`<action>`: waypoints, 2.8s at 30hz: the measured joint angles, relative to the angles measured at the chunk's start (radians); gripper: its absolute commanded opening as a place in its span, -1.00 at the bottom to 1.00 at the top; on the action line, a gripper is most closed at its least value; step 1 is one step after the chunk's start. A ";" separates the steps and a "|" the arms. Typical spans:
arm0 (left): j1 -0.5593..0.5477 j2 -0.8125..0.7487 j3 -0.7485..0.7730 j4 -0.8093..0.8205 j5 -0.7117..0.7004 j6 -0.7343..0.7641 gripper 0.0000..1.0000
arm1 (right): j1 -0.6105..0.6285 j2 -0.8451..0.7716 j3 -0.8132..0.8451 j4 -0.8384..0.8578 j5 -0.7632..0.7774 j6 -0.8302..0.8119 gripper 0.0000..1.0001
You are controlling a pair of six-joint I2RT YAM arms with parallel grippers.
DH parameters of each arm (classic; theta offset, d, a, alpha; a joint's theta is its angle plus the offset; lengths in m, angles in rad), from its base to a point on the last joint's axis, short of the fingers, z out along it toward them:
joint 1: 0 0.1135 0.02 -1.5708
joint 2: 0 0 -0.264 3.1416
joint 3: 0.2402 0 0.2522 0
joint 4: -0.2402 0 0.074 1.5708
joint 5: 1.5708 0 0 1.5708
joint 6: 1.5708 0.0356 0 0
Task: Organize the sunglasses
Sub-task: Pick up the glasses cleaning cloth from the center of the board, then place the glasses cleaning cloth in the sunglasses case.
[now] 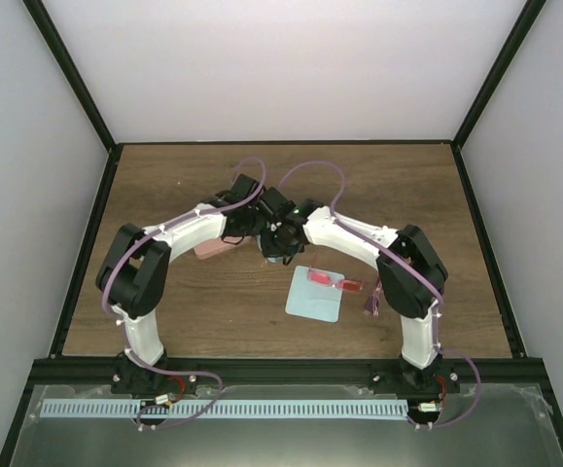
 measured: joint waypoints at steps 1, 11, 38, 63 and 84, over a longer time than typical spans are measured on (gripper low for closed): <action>0.002 0.011 0.010 0.003 0.000 0.002 -0.92 | -0.006 0.005 0.002 0.001 0.001 -0.004 -0.99; 0.029 0.132 0.123 0.005 0.018 0.024 -0.92 | -0.078 0.070 0.006 -0.003 0.001 -0.036 -0.99; 0.065 0.246 0.215 -0.017 0.047 0.069 -0.91 | -0.101 0.151 0.062 0.011 -0.012 -0.071 -0.99; 0.068 0.246 0.222 -0.005 0.069 0.095 -0.49 | -0.104 0.183 0.077 0.005 -0.028 -0.071 -0.60; 0.069 0.164 0.129 0.031 0.093 0.088 -0.92 | -0.076 0.089 0.075 0.007 -0.009 -0.036 -0.08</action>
